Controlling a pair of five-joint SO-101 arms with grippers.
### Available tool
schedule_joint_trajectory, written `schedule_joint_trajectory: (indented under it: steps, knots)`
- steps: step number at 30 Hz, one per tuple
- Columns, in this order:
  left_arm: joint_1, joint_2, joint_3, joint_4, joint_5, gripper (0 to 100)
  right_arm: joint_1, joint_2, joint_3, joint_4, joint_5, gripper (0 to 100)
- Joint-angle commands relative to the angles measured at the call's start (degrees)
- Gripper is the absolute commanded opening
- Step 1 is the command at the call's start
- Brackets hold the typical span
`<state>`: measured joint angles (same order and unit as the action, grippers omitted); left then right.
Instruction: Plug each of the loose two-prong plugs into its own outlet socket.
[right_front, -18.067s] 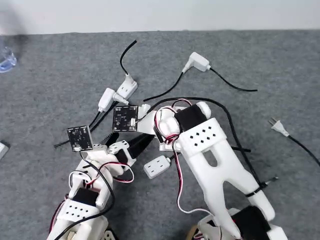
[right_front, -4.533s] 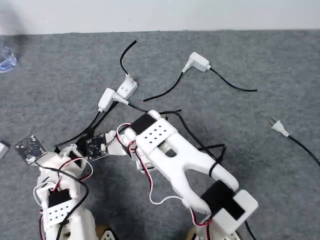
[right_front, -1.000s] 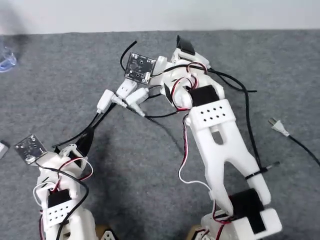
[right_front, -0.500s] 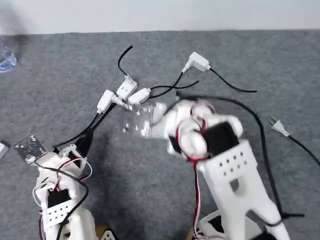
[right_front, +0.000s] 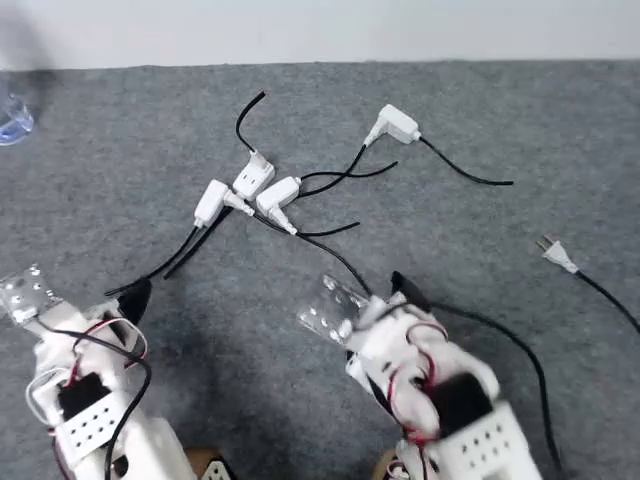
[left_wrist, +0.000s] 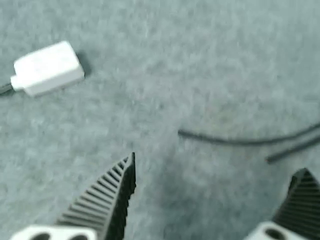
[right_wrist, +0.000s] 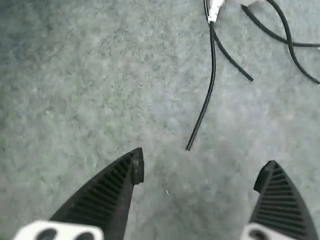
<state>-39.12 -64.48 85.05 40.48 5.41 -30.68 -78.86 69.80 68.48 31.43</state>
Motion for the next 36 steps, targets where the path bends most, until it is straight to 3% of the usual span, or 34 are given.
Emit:
schedule_joint_trajectory:
  steps: [1, 5, 8, 12, 15, 21, 23, 29, 36]
  knots:
    - [-0.35, -0.53, -3.47, 3.08, -6.86, 44, 1.89, -12.35, 5.98, -3.03, -0.97, 33.5]
    - [-3.87, -0.53, -3.91, 0.70, -23.38, 44, 3.21, -23.87, 17.23, -6.02, -0.88, 33.5]
    - [-9.32, -0.53, -8.75, -0.88, -31.30, 44, 3.30, -25.27, 20.92, -8.04, -0.88, 33.5]
    - [-18.46, 1.05, -27.21, 7.03, -41.58, 40, 3.12, -23.08, 21.98, -9.98, -0.88, 33.5]
    - [-20.92, 7.65, -42.15, 12.13, -50.11, 39, 3.12, -23.08, 23.38, -11.56, -0.88, 33.5]
    - [-20.57, 35.87, -71.96, 29.98, -76.75, 39, 3.12, -23.08, 23.82, -11.91, -0.88, 33.5]
    - [-19.96, 46.68, -80.22, 36.13, -82.64, 39, 3.12, -23.08, 23.91, -11.91, -0.88, 33.5]
    - [-18.64, 77.10, -102.90, 39.21, -81.23, 39, 3.12, -23.08, 26.29, -13.93, 1.14, 33.5]
    - [-18.73, 102.86, -124.35, 38.15, -81.32, 39, 3.12, -22.90, 26.73, -14.55, 3.34, 33.5]
